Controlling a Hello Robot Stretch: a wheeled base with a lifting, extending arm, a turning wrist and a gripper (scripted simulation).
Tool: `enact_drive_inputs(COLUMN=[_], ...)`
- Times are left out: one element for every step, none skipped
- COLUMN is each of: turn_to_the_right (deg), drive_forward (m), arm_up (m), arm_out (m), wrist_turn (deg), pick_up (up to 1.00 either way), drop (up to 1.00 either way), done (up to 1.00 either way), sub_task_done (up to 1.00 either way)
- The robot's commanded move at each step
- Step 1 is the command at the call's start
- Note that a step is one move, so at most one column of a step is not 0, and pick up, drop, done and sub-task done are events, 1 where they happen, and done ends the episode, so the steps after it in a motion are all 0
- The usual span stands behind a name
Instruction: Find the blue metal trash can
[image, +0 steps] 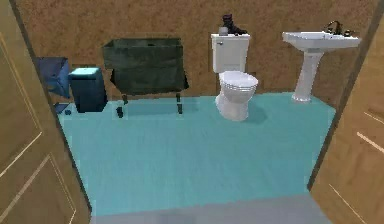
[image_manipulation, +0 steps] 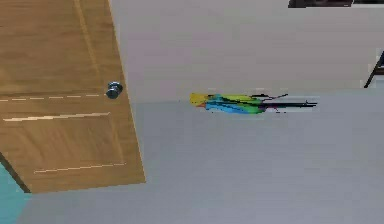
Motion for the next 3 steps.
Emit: enact_drive_inputs(turn_to_the_right=[0.0, -24.0, 0.0], drive_forward=[0.5, 0.0, 1.0], arm_up=[0.0, 0.0, 0.0], arm_out=[0.0, 0.0, 0.0], wrist_turn=[0.0, 0.0, 0.0], pick_up=[0.0, 0.0, 0.0], drop=[0.0, 0.0, 0.0], done=[0.0, 0.0, 0.0], sub_task_done=[0.0, 0.0, 0.0])
